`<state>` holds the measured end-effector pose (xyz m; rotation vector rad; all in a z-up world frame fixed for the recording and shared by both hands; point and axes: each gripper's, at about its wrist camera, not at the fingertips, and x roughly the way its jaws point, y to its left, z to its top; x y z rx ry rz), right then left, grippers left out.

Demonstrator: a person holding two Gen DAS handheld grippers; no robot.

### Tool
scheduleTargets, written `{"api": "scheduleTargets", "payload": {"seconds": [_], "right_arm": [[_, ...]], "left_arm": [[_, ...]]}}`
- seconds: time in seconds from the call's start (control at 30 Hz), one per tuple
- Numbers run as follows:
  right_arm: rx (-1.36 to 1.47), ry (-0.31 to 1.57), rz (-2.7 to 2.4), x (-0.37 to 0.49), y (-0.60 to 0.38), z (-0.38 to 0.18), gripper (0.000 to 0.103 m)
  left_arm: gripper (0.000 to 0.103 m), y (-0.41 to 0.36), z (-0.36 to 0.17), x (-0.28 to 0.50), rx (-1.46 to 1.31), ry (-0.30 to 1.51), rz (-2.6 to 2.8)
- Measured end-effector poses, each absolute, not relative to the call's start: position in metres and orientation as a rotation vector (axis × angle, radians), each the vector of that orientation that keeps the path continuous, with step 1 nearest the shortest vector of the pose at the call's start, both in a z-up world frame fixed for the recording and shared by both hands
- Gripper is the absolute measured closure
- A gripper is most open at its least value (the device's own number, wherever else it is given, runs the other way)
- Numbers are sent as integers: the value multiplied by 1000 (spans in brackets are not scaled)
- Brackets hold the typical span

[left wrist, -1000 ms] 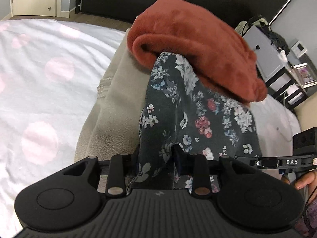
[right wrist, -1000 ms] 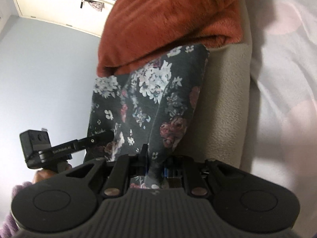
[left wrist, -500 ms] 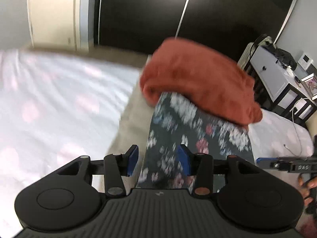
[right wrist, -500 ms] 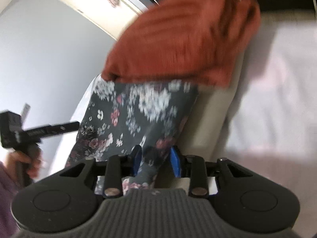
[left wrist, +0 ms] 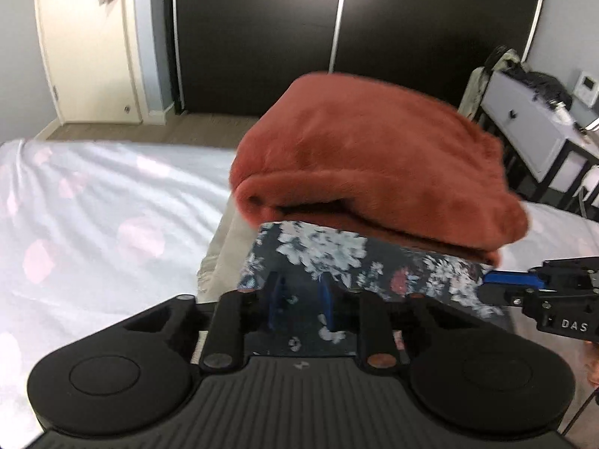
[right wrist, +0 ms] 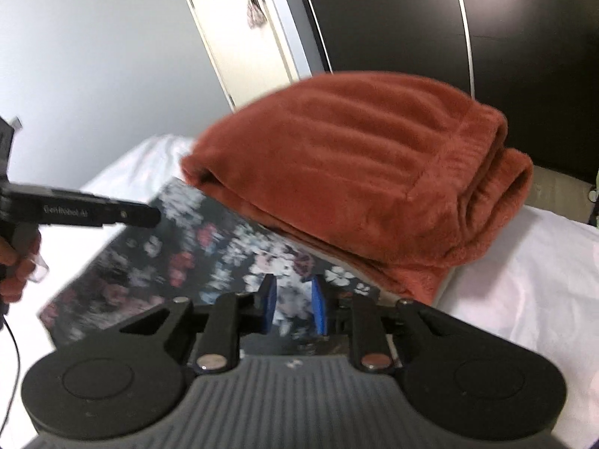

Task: Fold clothes
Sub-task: 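Lower the trousers onto the beige blanket and open both grippers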

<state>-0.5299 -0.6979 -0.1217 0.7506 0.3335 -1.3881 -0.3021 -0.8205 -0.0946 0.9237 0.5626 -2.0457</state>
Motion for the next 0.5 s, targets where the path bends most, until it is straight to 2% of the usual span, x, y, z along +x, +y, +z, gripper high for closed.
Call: {"api": "scheduleTargets", "payload": {"seconds": [0.23,0.37,0.5], "right_arm": [[742,413,-1384,-529,-723,-145,87],[755,412,-1377,-532,-729,-152,87],[762,427,-1377,-532,-735,-152,87]], "left_arm": [[89,-849,-127,-293,939,640,-2052],[82,-859,-139,-282,904,697,-2047],[81,-854,-133,-276,863,715,-2030]]}}
